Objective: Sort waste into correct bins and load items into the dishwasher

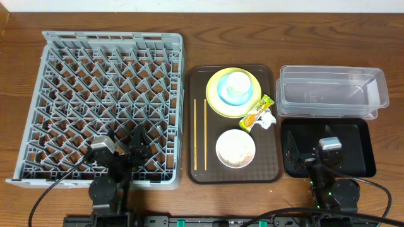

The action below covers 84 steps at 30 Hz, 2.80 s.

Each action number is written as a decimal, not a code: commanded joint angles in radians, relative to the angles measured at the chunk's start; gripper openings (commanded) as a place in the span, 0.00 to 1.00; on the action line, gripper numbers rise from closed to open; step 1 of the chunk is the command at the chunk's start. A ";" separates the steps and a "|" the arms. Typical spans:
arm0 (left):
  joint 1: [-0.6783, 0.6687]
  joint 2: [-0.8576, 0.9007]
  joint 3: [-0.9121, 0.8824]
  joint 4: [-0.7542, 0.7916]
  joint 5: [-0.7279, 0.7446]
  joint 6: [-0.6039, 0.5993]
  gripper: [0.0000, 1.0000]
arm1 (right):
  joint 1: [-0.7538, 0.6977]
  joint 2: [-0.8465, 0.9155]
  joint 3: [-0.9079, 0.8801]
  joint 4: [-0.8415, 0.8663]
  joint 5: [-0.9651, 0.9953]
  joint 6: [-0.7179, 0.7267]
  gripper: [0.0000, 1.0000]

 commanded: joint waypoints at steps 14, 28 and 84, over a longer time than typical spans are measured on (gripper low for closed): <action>0.005 -0.005 -0.014 -0.037 0.003 0.024 0.97 | -0.008 -0.002 -0.002 -0.004 0.006 0.010 0.99; 0.005 -0.005 -0.014 -0.037 0.003 0.024 0.97 | -0.009 -0.002 -0.002 -0.004 0.006 0.010 0.99; 0.005 -0.004 -0.014 -0.014 -0.005 0.024 0.97 | -0.009 -0.002 -0.002 -0.004 0.006 0.010 0.99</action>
